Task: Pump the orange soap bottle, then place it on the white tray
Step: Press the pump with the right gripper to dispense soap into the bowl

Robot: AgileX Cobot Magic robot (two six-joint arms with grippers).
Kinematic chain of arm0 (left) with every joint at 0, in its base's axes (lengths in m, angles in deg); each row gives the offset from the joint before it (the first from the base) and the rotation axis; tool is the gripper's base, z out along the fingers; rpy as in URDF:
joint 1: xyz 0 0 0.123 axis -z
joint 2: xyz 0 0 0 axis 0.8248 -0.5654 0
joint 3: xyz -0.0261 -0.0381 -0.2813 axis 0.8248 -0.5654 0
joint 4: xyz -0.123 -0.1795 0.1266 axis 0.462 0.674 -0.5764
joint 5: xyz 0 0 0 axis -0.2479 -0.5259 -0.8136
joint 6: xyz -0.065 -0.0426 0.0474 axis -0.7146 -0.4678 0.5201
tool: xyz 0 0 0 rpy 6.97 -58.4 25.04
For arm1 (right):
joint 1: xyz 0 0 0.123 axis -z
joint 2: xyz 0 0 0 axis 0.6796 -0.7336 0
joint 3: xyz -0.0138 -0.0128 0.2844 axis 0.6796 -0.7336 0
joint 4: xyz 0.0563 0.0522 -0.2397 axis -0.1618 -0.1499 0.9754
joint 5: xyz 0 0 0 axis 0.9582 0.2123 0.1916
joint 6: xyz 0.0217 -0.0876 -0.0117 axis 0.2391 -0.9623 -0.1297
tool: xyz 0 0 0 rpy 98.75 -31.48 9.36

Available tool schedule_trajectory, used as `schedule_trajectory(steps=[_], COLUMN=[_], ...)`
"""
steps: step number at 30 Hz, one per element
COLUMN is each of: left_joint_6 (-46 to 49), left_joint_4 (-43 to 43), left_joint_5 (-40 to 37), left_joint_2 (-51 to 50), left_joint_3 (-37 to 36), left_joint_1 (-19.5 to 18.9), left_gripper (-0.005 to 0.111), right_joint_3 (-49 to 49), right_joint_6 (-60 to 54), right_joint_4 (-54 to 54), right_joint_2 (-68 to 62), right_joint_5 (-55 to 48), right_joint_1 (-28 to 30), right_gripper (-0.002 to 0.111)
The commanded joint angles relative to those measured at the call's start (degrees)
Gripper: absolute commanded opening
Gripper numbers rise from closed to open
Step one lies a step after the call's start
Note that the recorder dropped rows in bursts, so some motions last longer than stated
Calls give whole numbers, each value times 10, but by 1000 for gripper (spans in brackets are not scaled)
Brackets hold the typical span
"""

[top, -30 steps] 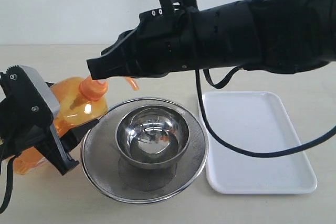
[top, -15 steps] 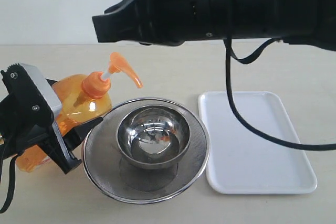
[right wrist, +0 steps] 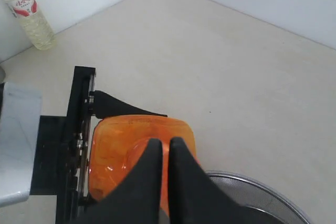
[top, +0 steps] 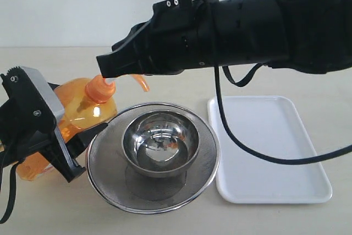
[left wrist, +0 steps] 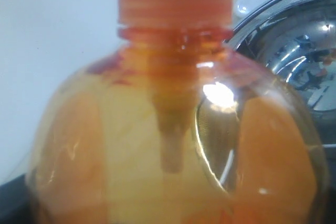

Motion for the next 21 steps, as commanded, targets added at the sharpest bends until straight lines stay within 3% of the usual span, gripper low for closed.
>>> schedule_trajectory(steps=[1,12,16,21], left_joint_6=[4,4,4,-5], left_joint_4=[2,2,2,2], left_joint_5=[35,41,40,39], left_joint_2=[5,5,5,5], left_joint_3=[7,7,8,8], left_joint_1=[3,3,3,3], left_gripper=[5,5,5,5], right_joint_3=[-4,-4,-4,-4], right_joint_6=[17,26,16,15], right_joint_4=[19,16,15,13], right_joint_2=[-4,-83,-85,-84], right_joint_5=[10,-47,-17,11], right_joint_1=[1,-2,-37,-40], right_gripper=[0,0,0,0])
